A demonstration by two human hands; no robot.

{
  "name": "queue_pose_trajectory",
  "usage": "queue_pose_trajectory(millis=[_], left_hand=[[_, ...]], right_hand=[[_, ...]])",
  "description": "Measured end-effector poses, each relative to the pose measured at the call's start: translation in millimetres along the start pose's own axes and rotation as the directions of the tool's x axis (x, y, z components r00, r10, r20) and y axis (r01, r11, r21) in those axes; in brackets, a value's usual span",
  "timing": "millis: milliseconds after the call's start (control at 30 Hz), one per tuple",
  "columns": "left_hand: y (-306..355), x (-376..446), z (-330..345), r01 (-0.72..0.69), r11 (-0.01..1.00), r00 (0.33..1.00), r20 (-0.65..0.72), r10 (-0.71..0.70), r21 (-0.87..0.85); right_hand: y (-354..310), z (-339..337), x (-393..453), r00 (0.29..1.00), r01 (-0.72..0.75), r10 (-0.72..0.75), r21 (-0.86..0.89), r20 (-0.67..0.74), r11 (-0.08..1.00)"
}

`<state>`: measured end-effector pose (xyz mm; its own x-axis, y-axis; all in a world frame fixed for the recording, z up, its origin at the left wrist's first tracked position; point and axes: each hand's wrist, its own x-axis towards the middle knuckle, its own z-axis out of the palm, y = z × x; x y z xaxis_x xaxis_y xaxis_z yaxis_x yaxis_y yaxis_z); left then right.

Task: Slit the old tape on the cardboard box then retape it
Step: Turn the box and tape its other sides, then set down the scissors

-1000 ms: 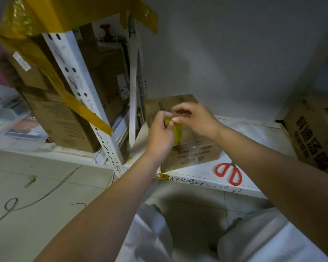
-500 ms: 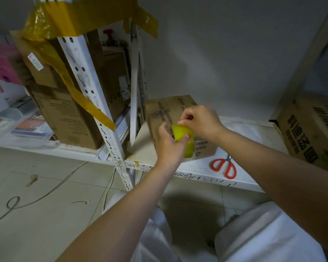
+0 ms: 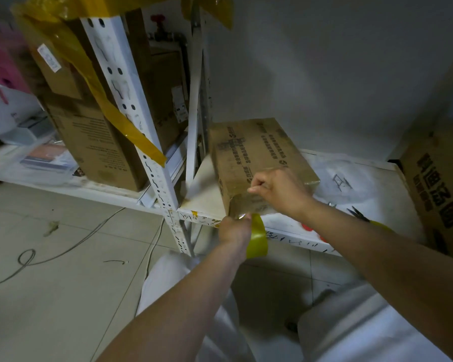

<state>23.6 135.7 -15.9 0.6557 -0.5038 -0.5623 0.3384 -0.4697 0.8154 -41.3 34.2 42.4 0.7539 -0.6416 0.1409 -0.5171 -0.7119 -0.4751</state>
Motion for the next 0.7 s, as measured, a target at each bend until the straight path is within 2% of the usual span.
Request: queue_pose_trajectory(millis=[200, 367, 567, 700], left_hand=[[3, 17, 4, 0.040, 0.999, 0.999, 0.022, -0.040, -0.024], [10, 42, 4, 0.092, 0.986, 0.996, -0.001, -0.093, -0.140], [2, 72, 9, 0.148, 0.974, 0.989, 0.048, -0.142, -0.174], [1, 76, 11, 0.145, 0.972, 0.989, 0.048, -0.139, -0.185]], right_hand=[[9, 10, 34, 0.986, -0.124, 0.117, 0.051, 0.121, 0.991], [7, 24, 65, 0.978, -0.123, 0.121, 0.002, 0.169, 0.992], [7, 31, 78, 0.969, -0.125, 0.123, -0.005, 0.212, 0.992], [6, 33, 80, 0.974, -0.125, 0.134, -0.059, 0.185, 0.990]])
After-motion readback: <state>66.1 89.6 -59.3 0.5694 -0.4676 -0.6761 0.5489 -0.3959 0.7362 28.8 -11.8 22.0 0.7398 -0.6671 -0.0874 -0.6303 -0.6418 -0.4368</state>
